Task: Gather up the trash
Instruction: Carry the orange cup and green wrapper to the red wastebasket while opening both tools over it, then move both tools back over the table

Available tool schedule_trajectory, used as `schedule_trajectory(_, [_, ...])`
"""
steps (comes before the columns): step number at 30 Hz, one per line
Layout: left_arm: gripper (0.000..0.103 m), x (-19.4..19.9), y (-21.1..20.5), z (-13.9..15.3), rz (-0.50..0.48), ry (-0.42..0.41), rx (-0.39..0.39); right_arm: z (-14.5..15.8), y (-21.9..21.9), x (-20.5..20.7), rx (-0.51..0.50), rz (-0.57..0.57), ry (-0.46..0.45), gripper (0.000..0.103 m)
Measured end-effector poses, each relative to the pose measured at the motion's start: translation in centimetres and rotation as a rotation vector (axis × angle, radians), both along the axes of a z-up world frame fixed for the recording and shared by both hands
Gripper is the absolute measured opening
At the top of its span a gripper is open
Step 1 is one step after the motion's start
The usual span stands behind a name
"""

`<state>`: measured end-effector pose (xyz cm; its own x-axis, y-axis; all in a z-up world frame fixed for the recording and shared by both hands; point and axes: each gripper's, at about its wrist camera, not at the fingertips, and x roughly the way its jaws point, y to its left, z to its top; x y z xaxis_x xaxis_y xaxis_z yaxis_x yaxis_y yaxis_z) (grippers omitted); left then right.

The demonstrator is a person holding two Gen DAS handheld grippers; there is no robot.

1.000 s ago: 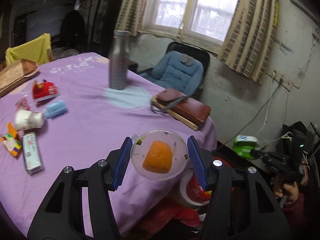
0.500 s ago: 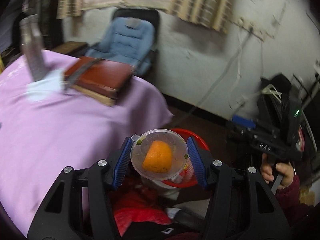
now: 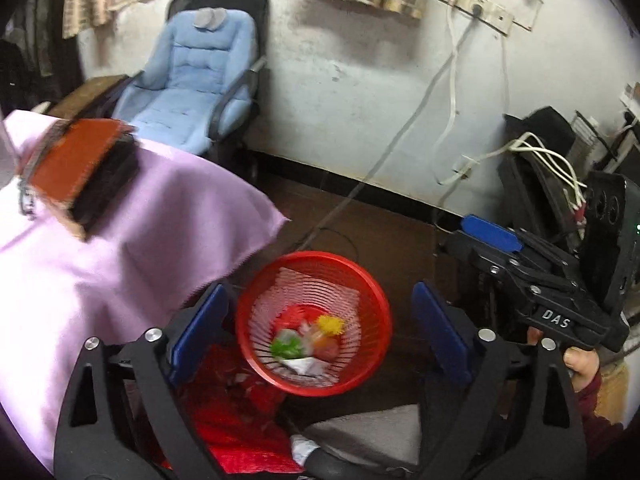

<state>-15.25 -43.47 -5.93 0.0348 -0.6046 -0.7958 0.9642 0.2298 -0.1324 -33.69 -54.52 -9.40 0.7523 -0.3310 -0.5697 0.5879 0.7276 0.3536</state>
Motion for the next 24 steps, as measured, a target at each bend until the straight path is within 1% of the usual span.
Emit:
schedule_trajectory(4, [0.094, 1.6, 1.6, 1.0, 0.066, -0.023, -0.027, -0.1, 0.3, 0.4, 0.009, 0.013, -0.007, 0.056])
schedule_trajectory(5, [0.094, 2.0, 2.0, 1.3, 0.082, -0.026, -0.034, 0.1, 0.5, 0.7, 0.006, 0.02, -0.008, 0.058])
schedule_trajectory(6, [0.095, 2.4, 2.7, 1.6, 0.103, -0.035, -0.045, 0.3, 0.8, 0.9, 0.001, 0.026, -0.008, 0.063])
schedule_trajectory(7, [0.095, 2.7, 3.2, 1.9, 0.117, -0.044, -0.052, 0.5, 1.1, 1.1, -0.009, 0.031, -0.009, 0.065])
schedule_trajectory(9, [0.096, 3.3, 4.4, 2.5, 0.15, -0.065, -0.072, 1.2, 2.0, 1.6, -0.039, 0.041, -0.016, 0.075])
schedule_trajectory(10, [0.096, 3.7, 5.1, 2.8, 0.171, -0.077, -0.084, 1.6, 2.4, 1.9, -0.054, 0.049, -0.017, 0.077])
schedule_trajectory(14, [0.096, 4.9, 7.6, 4.1, 0.232, -0.099, -0.12, 3.2, 4.1, 3.2, -0.112, 0.081, -0.026, 0.093])
schedule_trajectory(18, [0.096, 6.2, 10.6, 5.3, 0.302, -0.108, -0.168, 4.9, 6.4, 4.7, -0.165, 0.12, -0.049, 0.097])
schedule_trajectory(24, [0.096, 8.2, 15.1, 6.4, 0.393, -0.126, -0.205, 7.4, 9.6, 7.3, -0.26, 0.165, -0.063, 0.097])
